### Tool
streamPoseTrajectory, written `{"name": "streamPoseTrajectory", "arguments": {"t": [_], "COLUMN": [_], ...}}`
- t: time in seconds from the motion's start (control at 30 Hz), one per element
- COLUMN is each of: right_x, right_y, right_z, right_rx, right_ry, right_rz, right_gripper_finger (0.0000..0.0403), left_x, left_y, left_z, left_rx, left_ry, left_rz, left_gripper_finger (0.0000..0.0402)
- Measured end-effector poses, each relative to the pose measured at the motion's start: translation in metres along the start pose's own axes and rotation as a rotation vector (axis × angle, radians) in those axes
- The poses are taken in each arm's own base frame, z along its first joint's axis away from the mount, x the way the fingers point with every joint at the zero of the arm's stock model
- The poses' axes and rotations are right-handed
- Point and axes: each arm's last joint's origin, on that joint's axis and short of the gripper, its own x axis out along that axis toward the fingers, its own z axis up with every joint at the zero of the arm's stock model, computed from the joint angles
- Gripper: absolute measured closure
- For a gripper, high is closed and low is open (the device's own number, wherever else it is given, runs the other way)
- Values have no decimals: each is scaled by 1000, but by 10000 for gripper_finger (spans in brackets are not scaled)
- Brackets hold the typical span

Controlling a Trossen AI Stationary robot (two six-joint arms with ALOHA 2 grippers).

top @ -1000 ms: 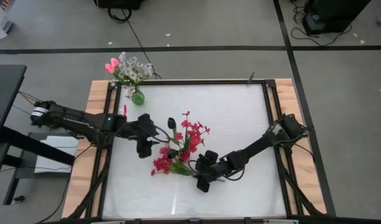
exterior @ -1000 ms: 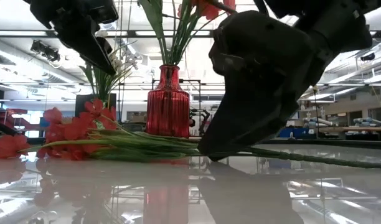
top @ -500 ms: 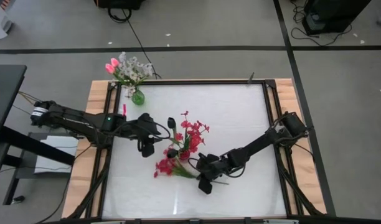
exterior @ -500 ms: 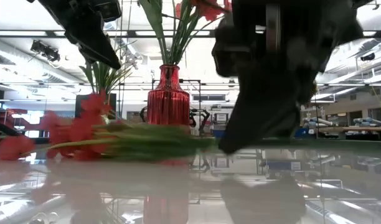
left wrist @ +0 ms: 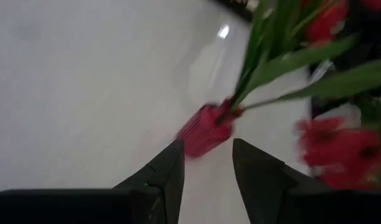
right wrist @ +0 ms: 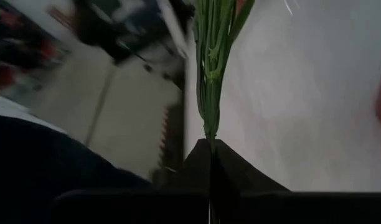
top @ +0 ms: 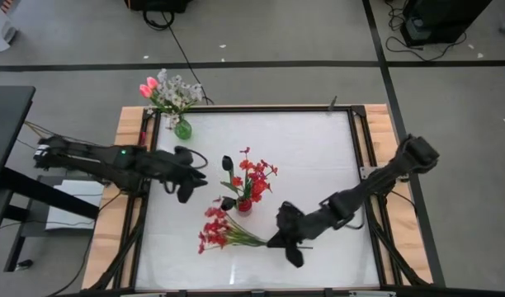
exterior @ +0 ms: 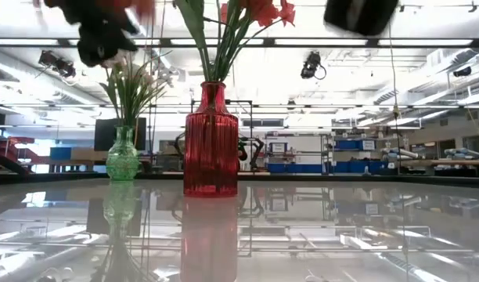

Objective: Sort flowers into vase by color
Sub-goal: Put the red flowers into the red flower vase

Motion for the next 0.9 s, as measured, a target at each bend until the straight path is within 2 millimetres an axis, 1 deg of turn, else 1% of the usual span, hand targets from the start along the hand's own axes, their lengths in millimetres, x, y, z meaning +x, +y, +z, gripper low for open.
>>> {"name": "streamPoseTrajectory", "arguments": {"t": [0.13,0.27,0.37,0.5,0.6,0.73,0.83,0.9], "right_x": [-33,-66,-88,-107,-114,-120,-122,-123], "right_y": [13,18,19,13,6,-3,-13,-23], "right_z": [26,54,71,90,103,117,127,133], "right_rx": [-62,-155,-203,-235,-253,-269,-299,-303], "right_ry": [-124,-286,-402,-540,-621,-711,-762,-777], "right_rz": [91,150,167,146,133,112,73,41], "right_gripper_finger": [390,387,391,392,392,392,392,392], "left_x": [-17,-29,-38,-48,-44,-28,-14,-6], "left_y": [-2,-10,-20,-36,-45,-51,-53,-54], "left_z": [7,19,34,54,61,66,68,71], "left_rx": [-57,-70,-25,73,124,127,127,111], "left_ry": [-103,-250,-424,-683,-785,-823,-853,-886], "left_rz": [-82,-196,-310,-447,-481,-479,-433,-408], "left_gripper_finger": [262,262,262,262,262,259,247,232]}}
